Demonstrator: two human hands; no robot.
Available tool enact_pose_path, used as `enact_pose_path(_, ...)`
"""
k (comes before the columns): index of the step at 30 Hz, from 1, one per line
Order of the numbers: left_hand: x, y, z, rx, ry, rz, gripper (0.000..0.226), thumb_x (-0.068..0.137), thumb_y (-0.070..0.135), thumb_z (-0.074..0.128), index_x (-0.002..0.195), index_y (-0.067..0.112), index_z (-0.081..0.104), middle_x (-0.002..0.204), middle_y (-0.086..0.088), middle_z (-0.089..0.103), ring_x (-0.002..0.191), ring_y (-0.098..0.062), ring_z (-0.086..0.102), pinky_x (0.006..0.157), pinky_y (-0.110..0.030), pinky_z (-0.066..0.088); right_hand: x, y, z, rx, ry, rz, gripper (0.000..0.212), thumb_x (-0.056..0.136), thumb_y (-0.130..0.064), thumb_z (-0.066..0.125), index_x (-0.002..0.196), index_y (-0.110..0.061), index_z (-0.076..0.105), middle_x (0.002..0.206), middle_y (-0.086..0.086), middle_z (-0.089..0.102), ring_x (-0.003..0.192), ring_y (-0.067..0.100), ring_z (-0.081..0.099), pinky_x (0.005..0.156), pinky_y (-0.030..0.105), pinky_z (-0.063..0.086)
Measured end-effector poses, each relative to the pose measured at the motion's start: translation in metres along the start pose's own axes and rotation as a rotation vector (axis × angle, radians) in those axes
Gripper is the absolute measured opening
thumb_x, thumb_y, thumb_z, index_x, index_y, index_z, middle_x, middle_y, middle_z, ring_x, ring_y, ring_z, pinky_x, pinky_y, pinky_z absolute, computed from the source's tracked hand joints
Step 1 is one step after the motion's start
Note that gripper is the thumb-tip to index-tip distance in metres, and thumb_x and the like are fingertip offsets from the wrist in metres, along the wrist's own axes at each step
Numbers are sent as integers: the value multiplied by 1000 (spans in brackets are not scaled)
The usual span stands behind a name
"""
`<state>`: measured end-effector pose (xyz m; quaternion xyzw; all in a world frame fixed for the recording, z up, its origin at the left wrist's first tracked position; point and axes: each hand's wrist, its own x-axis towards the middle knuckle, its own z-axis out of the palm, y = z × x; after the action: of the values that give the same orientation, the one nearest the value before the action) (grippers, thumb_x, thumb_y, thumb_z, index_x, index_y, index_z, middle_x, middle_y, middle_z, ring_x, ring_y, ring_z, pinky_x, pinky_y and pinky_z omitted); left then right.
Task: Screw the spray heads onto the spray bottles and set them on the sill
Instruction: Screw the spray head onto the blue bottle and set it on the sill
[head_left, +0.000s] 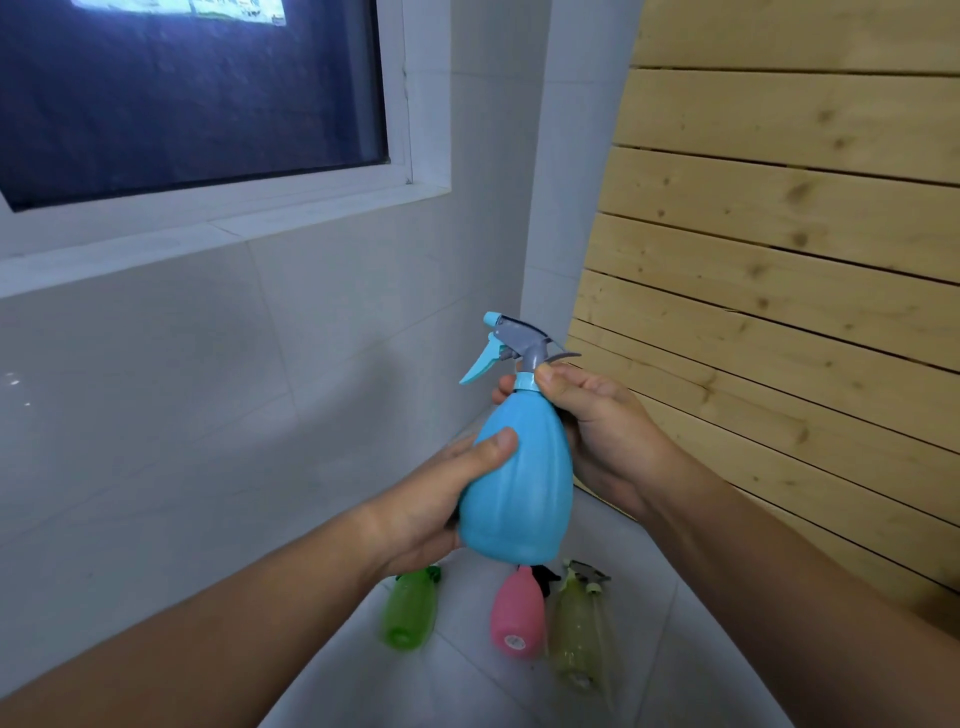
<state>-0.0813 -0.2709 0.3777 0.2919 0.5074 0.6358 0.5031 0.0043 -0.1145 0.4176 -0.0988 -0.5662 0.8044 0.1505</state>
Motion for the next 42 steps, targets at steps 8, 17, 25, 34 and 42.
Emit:
enact_pose_path(8,0,0,5,193,207,115,45,75,55,77,116,38,72,113,-2,79,103,-23,76,80,-34,62,-2,-1,5,-87,79,-62,23,95,-21,60,96,-3,74,103,20,72,90,27,69,84,39,58)
enact_pose_path(17,-2,32,-23,42,321,194,69,80,56,70,139,22,57,132,-11,70,121,-31,68,100,-54,55,7,-2,14,-232,84,-104,54,74,-45,66,120,-17,65,110,2,76,99,13,72,73,22,57)
enact_pose_path(25,9,62,-61,89,479,334,64,69,50,73,122,24,50,120,-7,72,100,-17,75,79,-38,60,38,-14,50,-488,-30,-225,54,83,-32,72,135,-29,55,108,-12,75,99,3,71,77,18,56)
enact_pose_path(34,39,190,-130,456,631,416,52,83,44,65,129,28,49,129,-9,64,114,-25,66,101,-45,53,167,-65,102,-600,-39,-382,58,92,-24,65,147,-25,43,129,4,62,112,17,65,94,31,54)
enact_pose_path(42,88,269,-203,492,755,437,57,80,35,80,131,20,57,129,-5,66,115,-28,68,102,-52,54,289,-85,131,-547,-49,-407,38,96,-15,58,131,-25,45,134,6,62,106,15,67,92,33,54)
